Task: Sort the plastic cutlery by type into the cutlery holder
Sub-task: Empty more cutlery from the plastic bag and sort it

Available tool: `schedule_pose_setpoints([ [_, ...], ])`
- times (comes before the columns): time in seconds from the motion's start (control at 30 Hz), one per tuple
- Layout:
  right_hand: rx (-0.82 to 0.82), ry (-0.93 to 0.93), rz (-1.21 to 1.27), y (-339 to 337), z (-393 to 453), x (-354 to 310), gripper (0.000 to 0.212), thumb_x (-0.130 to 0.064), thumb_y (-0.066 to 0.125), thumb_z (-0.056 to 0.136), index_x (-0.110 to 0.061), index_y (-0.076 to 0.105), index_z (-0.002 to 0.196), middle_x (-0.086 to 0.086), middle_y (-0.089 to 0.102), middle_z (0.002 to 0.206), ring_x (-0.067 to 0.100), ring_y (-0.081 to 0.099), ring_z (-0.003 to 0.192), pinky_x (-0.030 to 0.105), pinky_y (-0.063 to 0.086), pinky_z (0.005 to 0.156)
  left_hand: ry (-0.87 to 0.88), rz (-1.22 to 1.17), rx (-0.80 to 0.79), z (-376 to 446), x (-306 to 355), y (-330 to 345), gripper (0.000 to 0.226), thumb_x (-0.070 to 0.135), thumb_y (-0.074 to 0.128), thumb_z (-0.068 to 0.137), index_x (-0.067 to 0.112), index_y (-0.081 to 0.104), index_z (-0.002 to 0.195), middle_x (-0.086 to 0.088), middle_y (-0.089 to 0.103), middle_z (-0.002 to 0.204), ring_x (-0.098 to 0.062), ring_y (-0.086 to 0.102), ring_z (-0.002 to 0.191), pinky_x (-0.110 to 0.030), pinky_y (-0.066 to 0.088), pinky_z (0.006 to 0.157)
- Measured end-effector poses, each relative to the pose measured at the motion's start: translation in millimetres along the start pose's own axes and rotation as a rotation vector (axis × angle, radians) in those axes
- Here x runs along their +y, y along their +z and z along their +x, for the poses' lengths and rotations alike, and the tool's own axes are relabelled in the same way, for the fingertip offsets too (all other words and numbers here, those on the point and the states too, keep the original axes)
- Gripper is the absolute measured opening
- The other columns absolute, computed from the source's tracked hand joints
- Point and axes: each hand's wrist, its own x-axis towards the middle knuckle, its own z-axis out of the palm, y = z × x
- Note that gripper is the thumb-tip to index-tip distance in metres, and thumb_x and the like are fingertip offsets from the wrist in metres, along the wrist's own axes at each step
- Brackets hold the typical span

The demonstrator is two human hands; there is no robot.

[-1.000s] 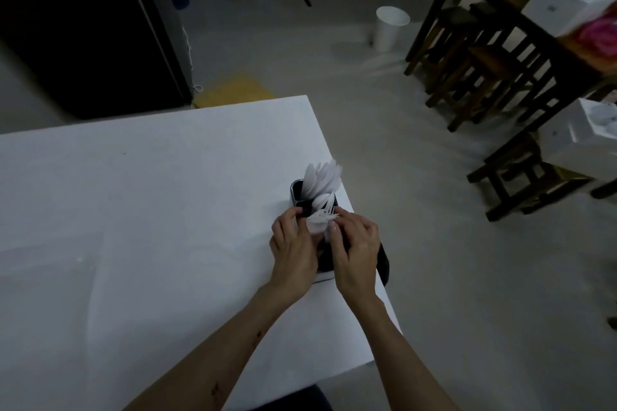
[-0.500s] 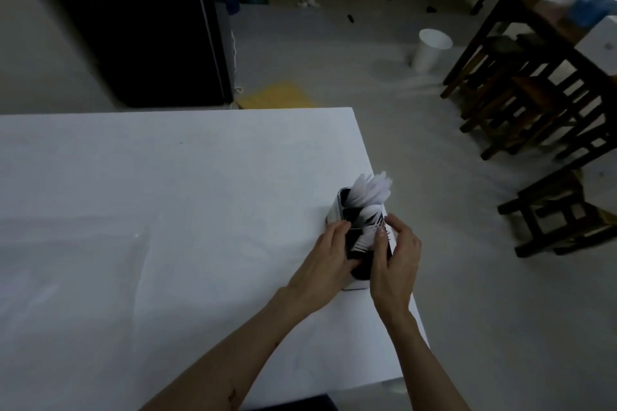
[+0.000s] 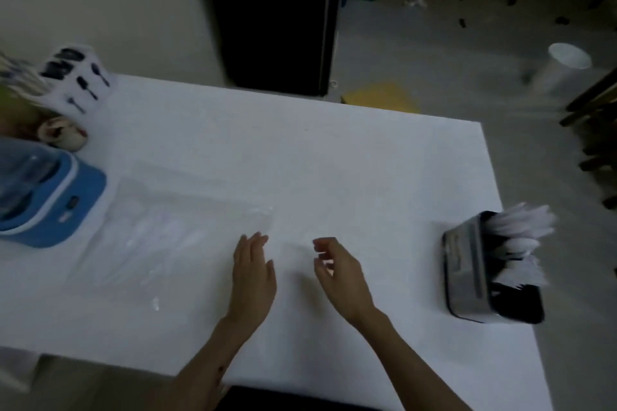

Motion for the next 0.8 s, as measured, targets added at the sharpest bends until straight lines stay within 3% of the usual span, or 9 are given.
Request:
schedule_pose_setpoints([
  [0.1,-0.235,0.225,0.077,55.2,16.7,-19.1,0.034,-0.023,0.056,0.097,-0.017,0.050,0.130,0.000,0.060,0.126,0.013,0.060,0.103,0.028,0.050,0.093,-0.176,0.145,-0.061,-3.3,-54.9,-21.1,0.049,0.010,0.046,0.096,-0.001,0.036,0.142,-0.018,0.026,0.154,-0.034,0.009,0.147,-0.044,0.014,0.120],
  [0.2,-0.185,0.435,0.235,93.3,32.3,-40.8,0.038,-0.027,0.058,0.096,-0.015,0.047,0.130,0.000,0.060,0.112,0.016,0.060,0.098,0.026,0.050,0.087,-0.196,0.173,-0.193,-11.9,-87.1,-29.7,0.052,0.022,0.032,0.102,0.010,0.019,0.150,-0.008,-0.001,0.161,-0.026,-0.008,0.148,-0.040,0.001,0.119],
  [0.27,-0.117,0.570,0.307,112.8,43.4,-50.2,0.038,-0.030,0.061,0.095,-0.014,0.047,0.126,-0.001,0.057,0.104,0.018,0.058,0.095,0.028,0.049,0.086,-0.148,0.168,-0.276,-15.8,-99.3,-31.9,0.052,0.025,0.028,0.103,0.015,0.014,0.152,-0.003,-0.007,0.161,-0.022,-0.012,0.147,-0.036,-0.002,0.118],
  [0.43,-0.059,0.627,0.228,137.5,55.9,-58.4,0.025,-0.029,0.057,0.096,-0.005,0.064,0.097,0.005,0.065,0.090,0.022,0.061,0.084,0.035,0.054,0.079,-0.110,0.117,-0.217,-14.1,-109.6,-30.7,0.051,0.030,0.023,0.101,0.014,0.026,0.149,0.000,0.009,0.160,-0.020,0.000,0.148,-0.031,0.004,0.118],
  [0.53,0.056,0.658,0.267,133.1,56.2,-51.9,0.024,-0.028,0.050,0.098,-0.009,0.062,0.092,0.007,0.069,0.089,0.023,0.065,0.081,0.038,0.057,0.078,-0.002,0.101,-0.152,-9.7,-105.6,-31.3,0.053,0.038,0.019,0.099,0.017,0.036,0.145,0.005,0.014,0.157,-0.018,0.002,0.148,-0.032,0.007,0.119],
  [0.6,0.173,0.713,0.353,118.9,55.1,-40.8,0.022,-0.025,0.049,0.099,-0.009,0.061,0.090,0.011,0.071,0.085,0.024,0.068,0.072,0.038,0.061,0.067,0.073,0.094,-0.123,-6.4,-101.3,-30.1,0.057,0.039,0.015,0.096,0.019,0.042,0.142,0.003,0.016,0.158,-0.019,0.002,0.148,-0.037,0.008,0.119],
  [0.7,0.334,0.762,0.378,78.3,50.4,-18.4,0.019,-0.018,0.051,0.099,-0.004,0.063,0.093,0.009,0.068,0.073,0.020,0.063,0.057,0.026,0.052,0.049,0.029,0.077,-0.044,3.3,-96.1,-31.1,0.045,0.030,0.029,0.100,0.016,0.043,0.141,-0.004,0.019,0.159,-0.023,0.002,0.149,-0.040,0.006,0.120],
  [0.8,0.429,0.779,0.288,32.3,39.3,6.0,0.017,-0.019,0.053,0.099,-0.006,0.063,0.094,0.001,0.062,0.067,0.014,0.057,0.056,0.024,0.045,0.052,-0.131,0.130,0.122,23.8,-95.6,-35.3,0.044,0.012,0.051,0.095,0.002,0.045,0.137,-0.021,0.030,0.152,-0.038,0.019,0.144,-0.046,0.017,0.117],
])
